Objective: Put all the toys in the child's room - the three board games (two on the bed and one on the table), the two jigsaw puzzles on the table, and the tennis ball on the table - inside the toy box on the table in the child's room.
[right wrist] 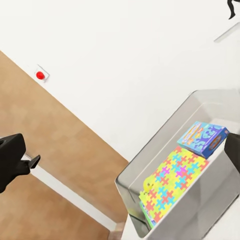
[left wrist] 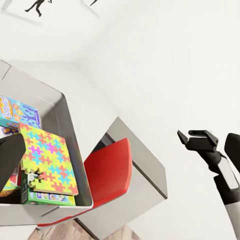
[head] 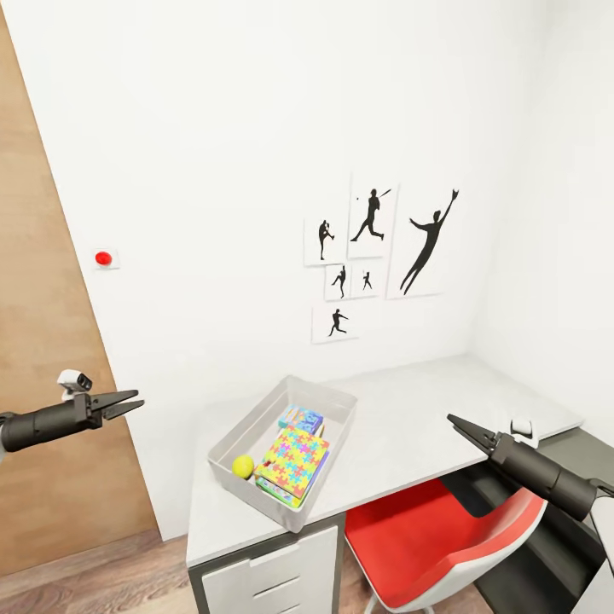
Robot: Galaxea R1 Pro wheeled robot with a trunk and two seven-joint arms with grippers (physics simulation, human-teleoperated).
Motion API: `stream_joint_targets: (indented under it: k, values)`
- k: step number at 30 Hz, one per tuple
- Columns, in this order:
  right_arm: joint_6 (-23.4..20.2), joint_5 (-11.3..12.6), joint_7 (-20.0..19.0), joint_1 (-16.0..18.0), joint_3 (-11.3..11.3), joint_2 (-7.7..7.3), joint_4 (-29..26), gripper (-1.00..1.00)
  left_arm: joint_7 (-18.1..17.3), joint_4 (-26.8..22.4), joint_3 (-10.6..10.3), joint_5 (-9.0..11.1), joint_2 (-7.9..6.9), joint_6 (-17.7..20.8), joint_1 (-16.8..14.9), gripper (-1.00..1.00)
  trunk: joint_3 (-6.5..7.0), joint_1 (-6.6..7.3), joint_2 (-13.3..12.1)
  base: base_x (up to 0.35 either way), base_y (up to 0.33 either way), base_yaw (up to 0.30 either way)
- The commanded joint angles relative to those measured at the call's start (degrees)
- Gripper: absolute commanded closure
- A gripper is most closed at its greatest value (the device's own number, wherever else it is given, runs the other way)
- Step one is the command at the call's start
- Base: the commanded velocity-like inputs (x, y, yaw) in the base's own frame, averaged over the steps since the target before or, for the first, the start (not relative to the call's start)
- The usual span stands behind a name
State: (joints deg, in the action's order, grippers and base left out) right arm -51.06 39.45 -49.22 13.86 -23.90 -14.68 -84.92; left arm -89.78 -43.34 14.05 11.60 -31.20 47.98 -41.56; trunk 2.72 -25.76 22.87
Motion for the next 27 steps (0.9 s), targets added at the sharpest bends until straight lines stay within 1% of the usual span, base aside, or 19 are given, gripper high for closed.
stream_joint_targets:
  k: [1,6,9,27]
  values:
    - [-0.2,0.0,-0.2,0.0,-0.1,0.06,0.0,-1.0,-0.2,0.0,0.0,0.0,0.0,0.6,0.0,-1.0,-0.03,-0.02,0.0,0.0,0.0,0.0]
    - [-0.2,0.1,-0.3,0.0,-0.3,0.21,-0.2,-1.0,-0.2,0.0,0.0,-0.1,0.0,0.7,0.0,-1.0,-0.03,-0.02,0.0,0.0,0.0,-0.003]
    - [-0.2,0.1,-0.4,0.0,-0.3,0.24,-0.2,-1.0,-0.2,0.0,0.0,-0.1,0.0,0.7,0.0,-1.0,-0.03,-0.02,0.0,0.0,0.0,-0.135]
    - [-0.2,0.2,-0.5,-0.1,-0.3,0.27,0.0,-1.0,-0.2,-0.2,0.0,-0.1,-0.03,0.3,0.0,-1.0,-0.03,-0.02,0.0,0.0,0.0,-0.262]
